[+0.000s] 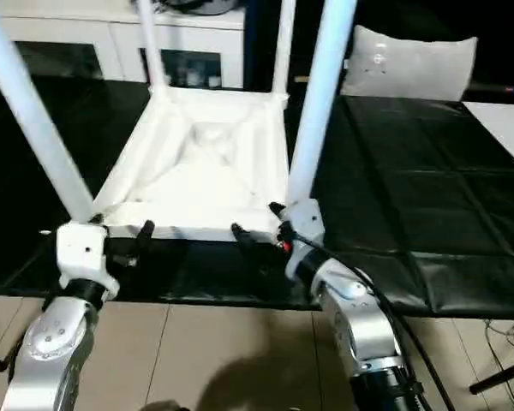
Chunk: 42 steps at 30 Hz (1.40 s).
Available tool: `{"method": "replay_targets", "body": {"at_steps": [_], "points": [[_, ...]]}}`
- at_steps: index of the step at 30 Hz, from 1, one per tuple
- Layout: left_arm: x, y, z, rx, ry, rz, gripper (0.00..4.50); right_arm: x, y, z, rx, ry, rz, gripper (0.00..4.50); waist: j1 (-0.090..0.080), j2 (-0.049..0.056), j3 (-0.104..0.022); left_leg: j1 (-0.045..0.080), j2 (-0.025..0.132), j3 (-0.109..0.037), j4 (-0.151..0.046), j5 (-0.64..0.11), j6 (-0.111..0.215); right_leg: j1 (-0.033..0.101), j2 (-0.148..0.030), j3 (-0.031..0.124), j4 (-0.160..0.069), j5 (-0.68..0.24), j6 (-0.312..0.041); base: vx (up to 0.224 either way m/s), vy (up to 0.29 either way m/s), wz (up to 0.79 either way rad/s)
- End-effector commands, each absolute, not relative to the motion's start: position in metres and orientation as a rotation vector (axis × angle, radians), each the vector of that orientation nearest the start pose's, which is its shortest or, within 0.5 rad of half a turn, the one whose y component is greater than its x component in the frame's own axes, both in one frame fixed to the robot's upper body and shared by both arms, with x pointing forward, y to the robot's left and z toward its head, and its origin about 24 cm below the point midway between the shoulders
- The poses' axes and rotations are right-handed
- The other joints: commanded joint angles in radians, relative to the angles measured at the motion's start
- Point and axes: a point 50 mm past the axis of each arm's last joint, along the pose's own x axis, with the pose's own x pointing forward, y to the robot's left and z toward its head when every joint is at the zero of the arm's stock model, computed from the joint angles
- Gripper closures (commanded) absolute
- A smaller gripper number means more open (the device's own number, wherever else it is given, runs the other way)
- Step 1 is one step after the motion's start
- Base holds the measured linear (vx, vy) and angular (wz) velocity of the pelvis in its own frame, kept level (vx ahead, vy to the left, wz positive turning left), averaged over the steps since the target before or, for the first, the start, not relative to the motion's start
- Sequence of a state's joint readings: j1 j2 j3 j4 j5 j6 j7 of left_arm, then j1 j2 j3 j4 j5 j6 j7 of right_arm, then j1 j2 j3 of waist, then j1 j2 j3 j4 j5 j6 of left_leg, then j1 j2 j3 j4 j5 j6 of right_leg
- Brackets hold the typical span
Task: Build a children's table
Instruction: Rotate leg to tighten, then flip table
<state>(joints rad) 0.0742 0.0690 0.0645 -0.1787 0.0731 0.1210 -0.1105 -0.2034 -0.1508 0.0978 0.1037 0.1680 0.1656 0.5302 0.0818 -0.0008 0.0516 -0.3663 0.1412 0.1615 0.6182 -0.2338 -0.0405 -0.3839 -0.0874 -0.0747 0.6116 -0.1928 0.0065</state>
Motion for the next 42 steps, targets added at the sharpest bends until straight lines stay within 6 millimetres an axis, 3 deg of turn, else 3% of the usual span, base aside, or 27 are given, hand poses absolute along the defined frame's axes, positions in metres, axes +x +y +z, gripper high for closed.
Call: {"method": "replay_targets", "body": {"at_steps": [1,3,5,8,12,14,16,17,20,24,28,30,31,32,33,34,42], "points": [[0.239,0.183,0.059,0.161,0.007,0.031,0.09,0.288,-0.129,0.057,-0.002,0.081,0.599,0.0,0.0,0.001,-0.042,0.001,0.087,-0.039,-0.1,-0.255,0.014,0.023,-0.085,0.063,-0.106,-0.445,-0.111,0.0,0.0,0.0],[0.237,0.189,0.061,0.146,-0.009,0.09,0.09,0.297,-0.146,0.058,-0.027,0.064,0.456,0.0,-0.001,0.005,-0.045,0.001,0.09,-0.039,-0.102,-0.249,-0.001,0.023,-0.075,0.06,-0.097,-0.363,-0.138,0.0,0.0,0.0],[0.236,0.189,0.061,0.149,-0.007,0.086,0.09,0.299,-0.15,0.057,-0.037,0.063,0.429,0.0,0.004,0.007,-0.049,0.006,0.092,-0.036,-0.101,-0.234,-0.003,0.022,-0.072,0.062,-0.089,-0.282,-0.158,0.0,0.0,0.0],[0.236,0.188,0.058,0.135,0.012,0.075,0.09,0.298,-0.148,0.056,-0.042,0.069,0.465,0.0,0.002,0.006,-0.053,-0.002,0.091,-0.034,-0.101,-0.198,0.016,0.033,-0.068,0.061,-0.073,-0.147,-0.185,0.0,0.0,0.0],[0.245,0.187,0.053,0.107,0.04,0.028,0.09,0.293,-0.135,0.047,-0.092,0.099,0.551,0.0,0.001,0.003,-0.055,-0.001,0.089,-0.027,-0.095,-0.16,0.046,0.033,-0.07,0.063,-0.07,-0.099,-0.207,0.0,0.0,0.0],[0.248,0.188,0.052,0.104,0.046,0.017,0.09,0.293,-0.132,0.045,-0.095,0.101,0.562,0.0,0.002,0.008,-0.055,0.0,0.089,-0.027,-0.094,-0.155,0.048,0.033,-0.071,0.063,-0.067,-0.093,-0.215,0.0,0.0,0.0],[0.25,0.188,0.052,0.112,0.045,0.016,0.25,0.292,-0.131,0.045,-0.096,0.098,0.565,0.0,0.0,0.004,-0.053,-0.001,0.09,-0.026,-0.096,-0.176,0.05,0.034,-0.071,0.063,-0.072,-0.118,-0.215,0.0,0.0,0.0],[0.257,0.194,0.051,0.123,0.056,0.042,0.25,0.289,-0.124,0.047,-0.086,0.083,0.628,0.0,0.001,0.012,-0.052,0.001,0.09,-0.026,-0.096,-0.19,0.046,0.032,-0.07,0.064,-0.072,-0.134,-0.211,0.0,0.0,0.0],[0.266,0.202,0.051,0.137,0.069,0.085,0.48,0.282,-0.115,0.051,-0.051,0.065,0.719,0.0,0.001,0.01,-0.051,0.005,0.091,-0.028,-0.099,-0.229,0.033,0.032,-0.07,0.065,-0.077,-0.168,-0.195,0.0,0.0,0.0],[0.275,0.204,0.055,0.117,0.045,0.058,0.89,0.27,-0.106,0.055,0.002,0.031,0.826,0.0,0.003,0.018,-0.054,0.004,0.093,-0.031,-0.099,-0.209,0.027,0.034,-0.07,0.065,-0.071,-0.12,-0.202,0.0,0.0,0.0],[0.279,0.202,0.054,0.098,0.045,0.016,1.22,0.267,-0.105,0.053,0.005,0.042,0.849,0.0,0.002,0.015,-0.054,0.004,0.095,-0.028,-0.099,-0.212,0.024,0.033,-0.071,0.066,-0.07,-0.112,-0.225,0.0,0.0,0.0],[0.281,0.199,0.052,0.098,0.054,-0.011,1.31,0.267,-0.105,0.051,-0.002,0.048,0.854,0.0,0.002,0.015,-0.053,0.006,0.093,-0.028,-0.098,-0.216,0.024,0.032,-0.071,0.066,-0.072,-0.124,-0.224,0.0,0.0,0.0],[0.281,0.199,0.052,0.1,0.055,-0.014,1.31,0.267,-0.105,0.051,-0.004,0.048,0.855,0.0,0.003,0.021,-0.053,0.006,0.094,-0.028,-0.098,-0.219,0.021,0.032,-0.072,0.067,-0.071,-0.125,-0.225,0.0,0.0,0.0],[0.281,0.199,0.052,0.1,0.055,-0.015,1.38,0.267,-0.104,0.051,-0.003,0.048,0.857,0.0,0.002,0.018,-0.053,0.006,0.095,-0.028,-0.099,-0.222,0.019,0.033,-0.072,0.066,-0.072,-0.125,-0.225,0.0,0.0,0.0],[0.282,0.199,0.052,0.099,0.054,-0.015,1.38,0.267,-0.104,0.051,-0.003,0.047,0.862,0.0,0.002,0.018,-0.053,0.006,0.095,-0.028,-0.099,-0.222,0.019,0.033,-0.072,0.066,-0.072,-0.125,-0.225,0.0,0.0,0.0],[0.282,0.199,0.052,0.099,0.053,-0.015,1.7,0.266,-0.104,0.051,-0.003,0.047,0.867,0.0,0.002,0.018,-0.053,0.005,0.095,-0.029,-0.1,-0.222,0.018,0.033,-0.072,0.066,-0.072,-0.121,-0.227,0.0,0.0,0.0],[0.288,0.197,0.053,0.075,0.041,-0.023,2.24,0.265,-0.101,0.05,0.002,0.05,0.888,0.0,0.003,0.019,-0.053,0.006,0.096,-0.03,-0.101,-0.227,0.011,0.033,-0.072,0.067,-0.071,-0.123,-0.224,0.0,0.0,0.0]]}}
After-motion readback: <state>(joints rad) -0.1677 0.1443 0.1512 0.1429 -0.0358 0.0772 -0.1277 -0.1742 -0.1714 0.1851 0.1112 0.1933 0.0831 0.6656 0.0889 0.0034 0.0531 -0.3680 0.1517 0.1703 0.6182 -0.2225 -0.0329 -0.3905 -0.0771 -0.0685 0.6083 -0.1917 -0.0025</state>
